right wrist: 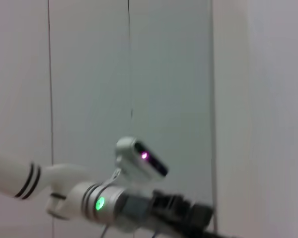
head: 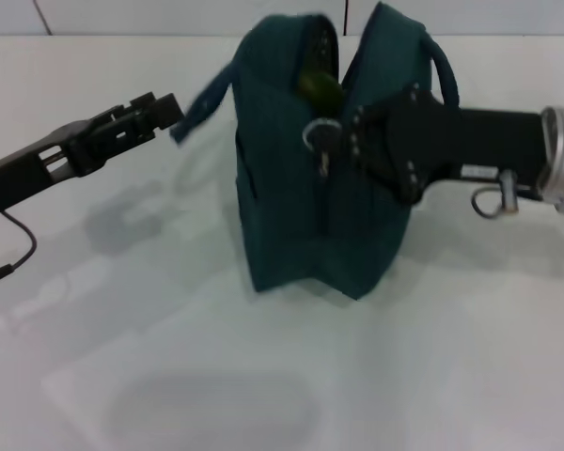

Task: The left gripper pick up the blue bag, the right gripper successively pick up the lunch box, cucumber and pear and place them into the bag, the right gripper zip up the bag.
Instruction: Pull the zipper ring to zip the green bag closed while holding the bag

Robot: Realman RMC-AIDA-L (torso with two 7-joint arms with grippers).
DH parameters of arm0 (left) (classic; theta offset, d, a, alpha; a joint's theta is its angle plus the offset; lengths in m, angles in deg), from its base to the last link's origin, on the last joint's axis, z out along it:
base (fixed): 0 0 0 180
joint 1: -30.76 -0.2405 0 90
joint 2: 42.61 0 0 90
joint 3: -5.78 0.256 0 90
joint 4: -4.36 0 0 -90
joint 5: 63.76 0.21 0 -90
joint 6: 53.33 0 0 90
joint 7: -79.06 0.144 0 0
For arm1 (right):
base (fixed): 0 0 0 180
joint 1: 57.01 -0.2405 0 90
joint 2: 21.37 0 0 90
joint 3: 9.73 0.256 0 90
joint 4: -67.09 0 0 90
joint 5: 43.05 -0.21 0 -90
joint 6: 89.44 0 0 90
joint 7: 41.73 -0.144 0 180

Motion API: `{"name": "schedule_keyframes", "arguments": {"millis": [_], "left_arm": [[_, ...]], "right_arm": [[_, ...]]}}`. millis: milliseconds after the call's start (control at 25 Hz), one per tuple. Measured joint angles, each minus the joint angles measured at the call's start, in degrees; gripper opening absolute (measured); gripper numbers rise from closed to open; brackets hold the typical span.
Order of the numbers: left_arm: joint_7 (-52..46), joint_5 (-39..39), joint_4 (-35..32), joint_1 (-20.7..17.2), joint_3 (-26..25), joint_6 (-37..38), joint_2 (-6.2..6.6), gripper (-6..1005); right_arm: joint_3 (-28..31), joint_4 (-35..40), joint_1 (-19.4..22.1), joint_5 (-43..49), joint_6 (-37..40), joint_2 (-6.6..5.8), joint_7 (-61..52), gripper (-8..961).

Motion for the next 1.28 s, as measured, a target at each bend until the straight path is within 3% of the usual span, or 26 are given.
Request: {"name": "schedule_keyframes", "arguments": {"millis": [600, 1040, 1280], "left_arm": [[0.0, 1.5, -0.1, -2.4, 0.2, 2.8, 0.21, 873], [0.1, 5.3, 0.1, 0.5, 0.4, 2.6, -0.16, 871], [4.1, 4.9, 3.4, 3.3, 0.3, 2.0, -0.31, 870]], "right_arm": [[-0.2, -0.2, -1.7, -3.4, -7.9, -0.06, 0.2, 5], [-0.5, 0.6, -4.7, -7.0, -6.8, -0.30, 1.1, 5], [-2.6, 0.0, -4.3, -7.0, -5.9, -0.09, 1.2, 5]]}}
